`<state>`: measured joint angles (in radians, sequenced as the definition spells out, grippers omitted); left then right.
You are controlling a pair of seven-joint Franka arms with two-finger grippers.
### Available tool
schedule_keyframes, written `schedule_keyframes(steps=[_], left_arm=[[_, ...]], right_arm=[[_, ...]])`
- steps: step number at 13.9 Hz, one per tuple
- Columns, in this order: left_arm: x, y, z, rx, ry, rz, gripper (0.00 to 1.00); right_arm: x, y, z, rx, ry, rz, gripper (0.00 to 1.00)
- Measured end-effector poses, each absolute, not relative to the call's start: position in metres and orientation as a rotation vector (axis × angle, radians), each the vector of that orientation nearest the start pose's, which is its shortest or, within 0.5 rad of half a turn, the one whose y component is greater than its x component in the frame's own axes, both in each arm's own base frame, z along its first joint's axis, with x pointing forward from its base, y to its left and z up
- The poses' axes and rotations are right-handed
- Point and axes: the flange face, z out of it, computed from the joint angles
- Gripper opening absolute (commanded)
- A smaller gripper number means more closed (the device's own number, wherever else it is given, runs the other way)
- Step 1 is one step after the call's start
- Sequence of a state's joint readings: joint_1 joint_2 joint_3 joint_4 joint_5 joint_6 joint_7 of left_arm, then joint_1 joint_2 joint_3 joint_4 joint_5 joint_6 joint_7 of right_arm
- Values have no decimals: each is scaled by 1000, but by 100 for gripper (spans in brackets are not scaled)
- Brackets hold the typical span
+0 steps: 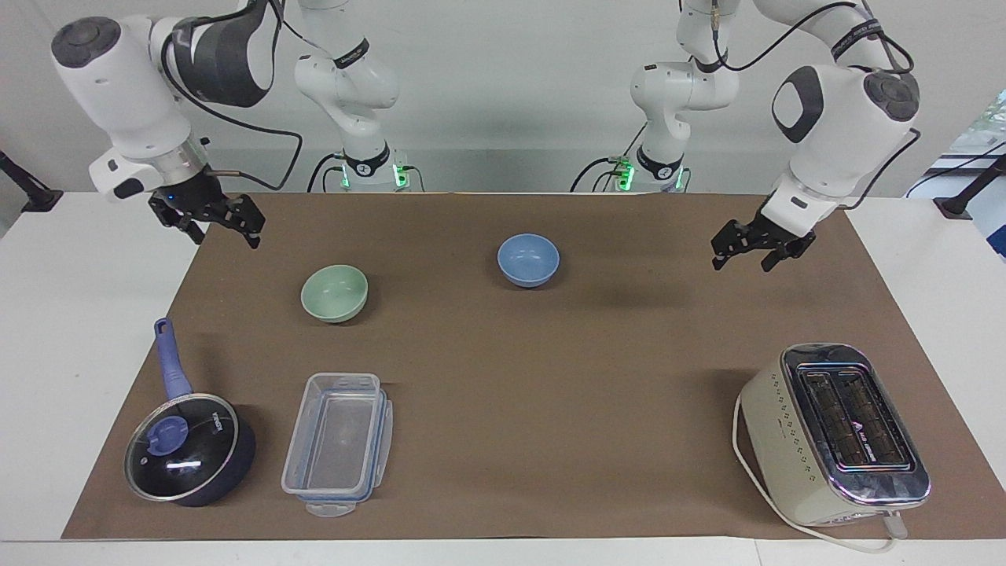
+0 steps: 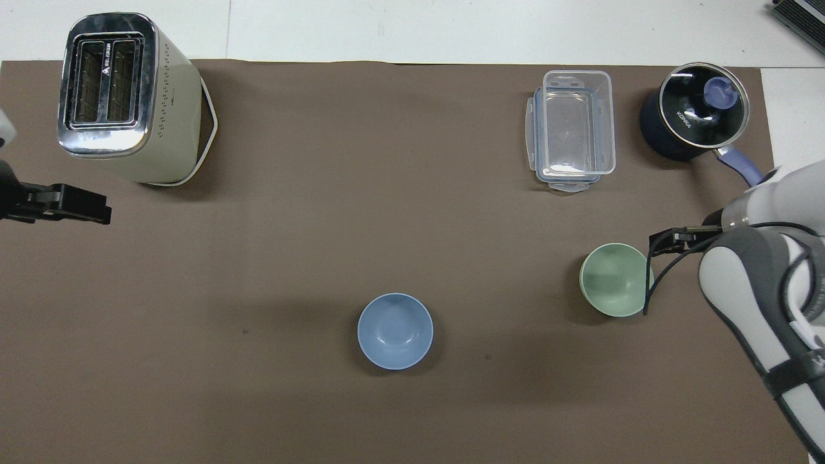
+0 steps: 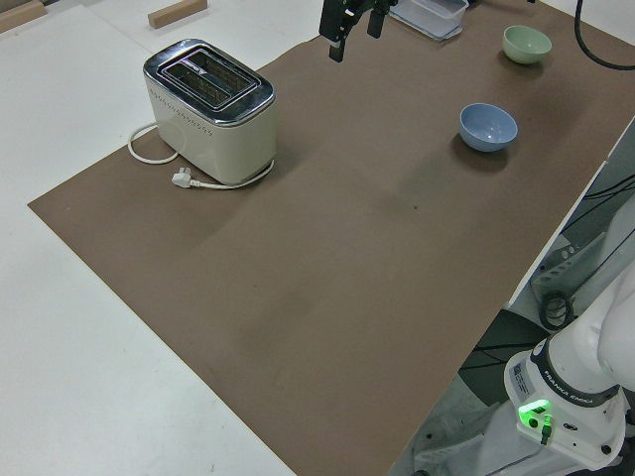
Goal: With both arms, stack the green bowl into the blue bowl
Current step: 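Reach the right gripper to the rim of the pale green bowl, then carry the green bowl with the right gripper onto the blue bowl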
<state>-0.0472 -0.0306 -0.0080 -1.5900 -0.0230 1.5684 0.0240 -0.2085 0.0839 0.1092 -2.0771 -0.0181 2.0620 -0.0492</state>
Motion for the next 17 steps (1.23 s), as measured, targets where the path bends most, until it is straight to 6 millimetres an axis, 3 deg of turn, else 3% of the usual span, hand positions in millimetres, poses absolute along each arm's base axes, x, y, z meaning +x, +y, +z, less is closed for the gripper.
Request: schedule_keyframes(steps=[4, 8, 9, 10, 12, 13, 15, 17], left_arm=[[542, -26, 639, -3163, 107, -3, 100], [543, -25, 638, -3163, 104, 3, 100], [543, -25, 638, -3163, 104, 3, 100], [543, -25, 638, -3163, 104, 3, 100], [543, -25, 638, -3163, 104, 3, 100], [543, -25, 638, -3163, 104, 3, 100], [543, -25, 638, -3163, 104, 4, 100], [543, -25, 638, -3163, 104, 4, 100]], right_arm=[[545, -46, 333, -3133, 34, 132, 97], [533, -44, 314, -3129, 33, 167, 88], [529, -44, 310, -3128, 33, 182, 82], [527, -43, 308, -3127, 31, 192, 67], [523, -43, 306, -3126, 28, 202, 26], [522, -43, 305, -3126, 22, 204, 12], [521, -42, 305, -3111, 31, 204, 0], [520, -41, 306, -3070, 38, 195, 0]])
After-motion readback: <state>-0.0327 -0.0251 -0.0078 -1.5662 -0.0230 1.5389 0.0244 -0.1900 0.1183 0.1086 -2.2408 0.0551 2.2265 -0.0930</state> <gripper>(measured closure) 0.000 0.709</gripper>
